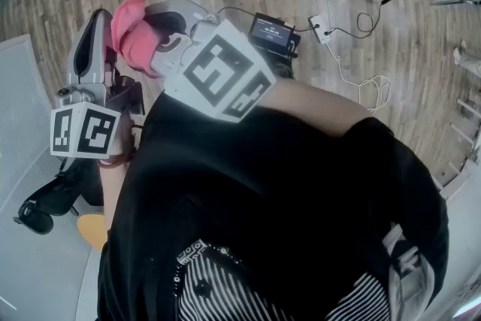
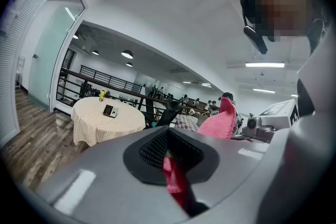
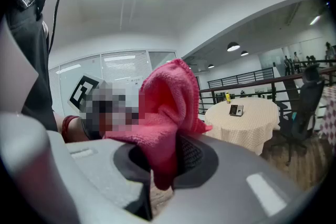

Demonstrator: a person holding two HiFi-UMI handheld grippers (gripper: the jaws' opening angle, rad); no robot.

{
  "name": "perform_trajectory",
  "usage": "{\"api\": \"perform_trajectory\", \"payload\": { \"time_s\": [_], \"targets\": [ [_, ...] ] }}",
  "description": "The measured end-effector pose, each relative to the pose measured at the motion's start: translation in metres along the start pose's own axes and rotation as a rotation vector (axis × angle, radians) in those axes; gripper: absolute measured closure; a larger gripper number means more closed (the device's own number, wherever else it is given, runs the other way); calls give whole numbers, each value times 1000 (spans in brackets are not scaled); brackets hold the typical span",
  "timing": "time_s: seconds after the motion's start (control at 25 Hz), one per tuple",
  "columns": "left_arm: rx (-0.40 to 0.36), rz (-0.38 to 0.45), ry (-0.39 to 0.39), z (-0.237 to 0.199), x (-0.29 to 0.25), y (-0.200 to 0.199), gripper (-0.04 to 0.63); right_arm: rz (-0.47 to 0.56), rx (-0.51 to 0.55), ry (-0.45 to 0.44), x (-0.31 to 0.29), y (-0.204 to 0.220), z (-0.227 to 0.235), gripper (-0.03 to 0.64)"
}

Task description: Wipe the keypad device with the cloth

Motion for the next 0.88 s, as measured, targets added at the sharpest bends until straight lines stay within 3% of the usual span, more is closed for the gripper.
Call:
{"api": "perform_trajectory", "payload": {
  "time_s": [0.28, 0.56, 0.88],
  "targets": [
    [-12, -5, -8, 6, 1, 4, 597, -1, -22, 12, 4, 3, 1, 554],
    [-163, -18, -67, 16, 4, 8, 597, 42, -42, 50, 5, 1, 2, 552],
    [-188, 9, -112, 40, -20, 8, 597, 87, -29, 58, 25, -4, 25, 554]
  ]
}}
Point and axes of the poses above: the fingertips, and each gripper's own axes: x backward along the fingers, z to its right, y out of its underside, the point moved 10 cm from there along x, backward along the fingers, and after that the axes turned 2 degrees about y, right-handed, at the moved point
